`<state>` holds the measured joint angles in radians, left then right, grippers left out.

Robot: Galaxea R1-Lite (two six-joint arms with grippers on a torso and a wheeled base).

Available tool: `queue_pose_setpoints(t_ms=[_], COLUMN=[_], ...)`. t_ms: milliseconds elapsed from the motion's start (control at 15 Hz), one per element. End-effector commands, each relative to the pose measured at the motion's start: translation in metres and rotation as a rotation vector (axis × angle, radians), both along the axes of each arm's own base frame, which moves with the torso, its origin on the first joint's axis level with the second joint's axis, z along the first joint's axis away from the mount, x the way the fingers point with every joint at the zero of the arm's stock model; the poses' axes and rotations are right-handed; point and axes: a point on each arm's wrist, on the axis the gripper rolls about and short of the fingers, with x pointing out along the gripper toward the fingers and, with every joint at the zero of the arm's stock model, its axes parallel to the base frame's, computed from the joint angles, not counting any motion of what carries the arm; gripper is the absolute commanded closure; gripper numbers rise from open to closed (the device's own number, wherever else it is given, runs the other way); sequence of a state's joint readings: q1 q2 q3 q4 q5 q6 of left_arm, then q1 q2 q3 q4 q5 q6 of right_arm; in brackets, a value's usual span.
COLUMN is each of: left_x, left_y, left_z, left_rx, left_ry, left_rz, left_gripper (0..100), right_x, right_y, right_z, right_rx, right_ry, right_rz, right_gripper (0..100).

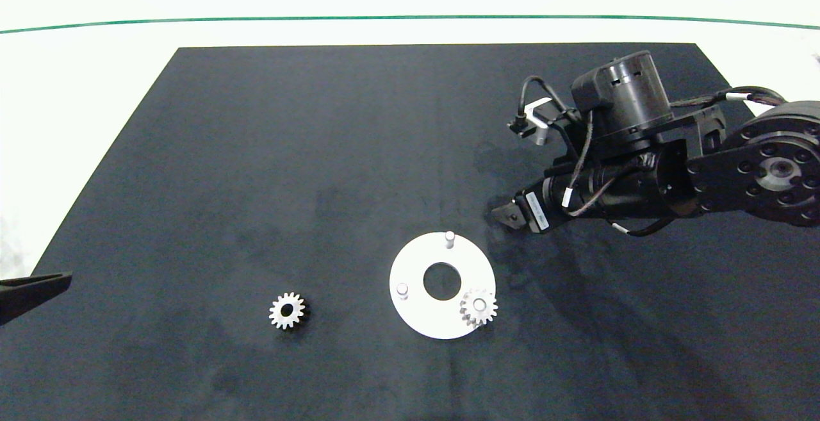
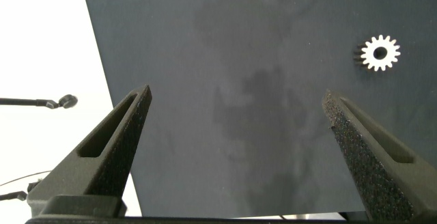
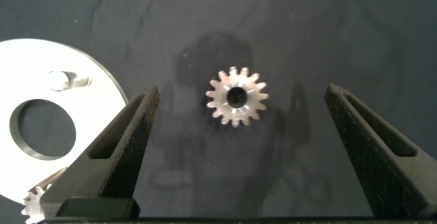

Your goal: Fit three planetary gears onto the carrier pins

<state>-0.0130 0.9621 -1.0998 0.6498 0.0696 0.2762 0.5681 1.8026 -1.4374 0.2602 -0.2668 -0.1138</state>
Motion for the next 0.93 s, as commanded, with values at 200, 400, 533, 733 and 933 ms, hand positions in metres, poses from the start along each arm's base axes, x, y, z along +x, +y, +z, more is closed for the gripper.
queue_pose_setpoints(t_ms=[200,400,533,733,933], left_x=[-0.001,-0.001,-0.001,-0.002,-0.002], left_y=[0.000,0.000,0.000,0.000,0.000], left_z=[0.000,-0.001,-0.001,0.000,0.000], left_rx=[0.002,0.002,0.002,0.001,0.001], left_ry=[0.002,0.003,0.003,0.000,-0.001], left_rz=[-0.001,-0.001,-0.001,-0.002,-0.002], left_gripper=[0,0,0,0,0], right_x=[0.005,0.009,0.011,0.014,0.015], right_y=[0.000,-0.004,-0.005,-0.004,-0.004], right_z=[-0.009,-0.012,-0.014,-0.018,-0.020], right_rx=[-0.016,-0.019,-0.019,-0.022,-0.021], right_ry=[0.025,0.033,0.040,0.049,0.057], right_rz=[-0.008,-0.025,-0.028,-0.027,-0.026], right_gripper=[0,0,0,0,1])
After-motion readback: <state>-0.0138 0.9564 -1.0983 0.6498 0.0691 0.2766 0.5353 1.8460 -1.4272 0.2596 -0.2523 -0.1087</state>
